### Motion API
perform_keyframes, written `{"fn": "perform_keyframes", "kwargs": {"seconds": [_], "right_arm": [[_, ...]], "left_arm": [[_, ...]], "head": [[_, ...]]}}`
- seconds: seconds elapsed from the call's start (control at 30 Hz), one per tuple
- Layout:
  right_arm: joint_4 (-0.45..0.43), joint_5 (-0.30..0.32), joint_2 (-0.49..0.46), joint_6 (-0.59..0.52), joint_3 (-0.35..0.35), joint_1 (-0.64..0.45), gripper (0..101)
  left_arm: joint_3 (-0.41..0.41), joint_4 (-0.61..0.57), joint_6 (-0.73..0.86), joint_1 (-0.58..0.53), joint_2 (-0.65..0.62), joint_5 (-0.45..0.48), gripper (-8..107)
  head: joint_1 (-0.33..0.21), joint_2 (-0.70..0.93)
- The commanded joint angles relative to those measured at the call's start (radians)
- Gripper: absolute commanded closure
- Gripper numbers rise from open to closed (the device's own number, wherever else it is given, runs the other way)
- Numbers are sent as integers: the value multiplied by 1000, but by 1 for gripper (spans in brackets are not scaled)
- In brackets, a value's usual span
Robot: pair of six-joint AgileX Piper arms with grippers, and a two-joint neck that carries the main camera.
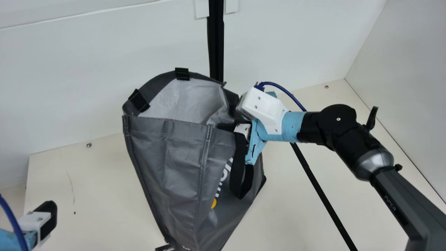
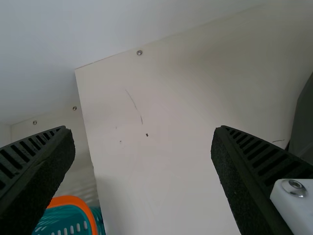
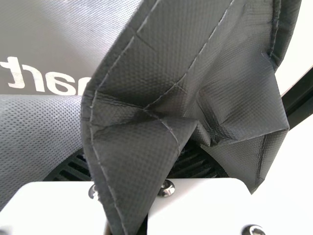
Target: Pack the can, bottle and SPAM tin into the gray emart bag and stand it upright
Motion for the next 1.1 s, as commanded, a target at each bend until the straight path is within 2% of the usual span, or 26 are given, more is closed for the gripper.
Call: {"fn": "perform_keyframes", "kwargs": {"seconds": [0.0, 0.1, 0.17, 0.33, 0.57, 1.07], "right_arm": [[0, 0, 0, 0, 0, 0, 101], [0, 0, 0, 0, 0, 0, 101], [-25, 3, -31, 39, 4, 7, 101], [-64, -7, -45, 79, -27, -5, 101], [-121, -38, -71, 156, -67, -35, 101], [-227, -114, -102, 336, -98, -107, 101]], "left_arm": [[0, 0, 0, 0, 0, 0, 9], [0, 0, 0, 0, 0, 0, 9], [0, 0, 0, 0, 0, 0, 9], [0, 0, 0, 0, 0, 0, 9], [0, 0, 0, 0, 0, 0, 9], [0, 0, 0, 0, 0, 0, 9]], "head": [[-23, -1], [-23, -1], [-23, -1], [-23, -1], [-23, -1], [-23, -1]]}}
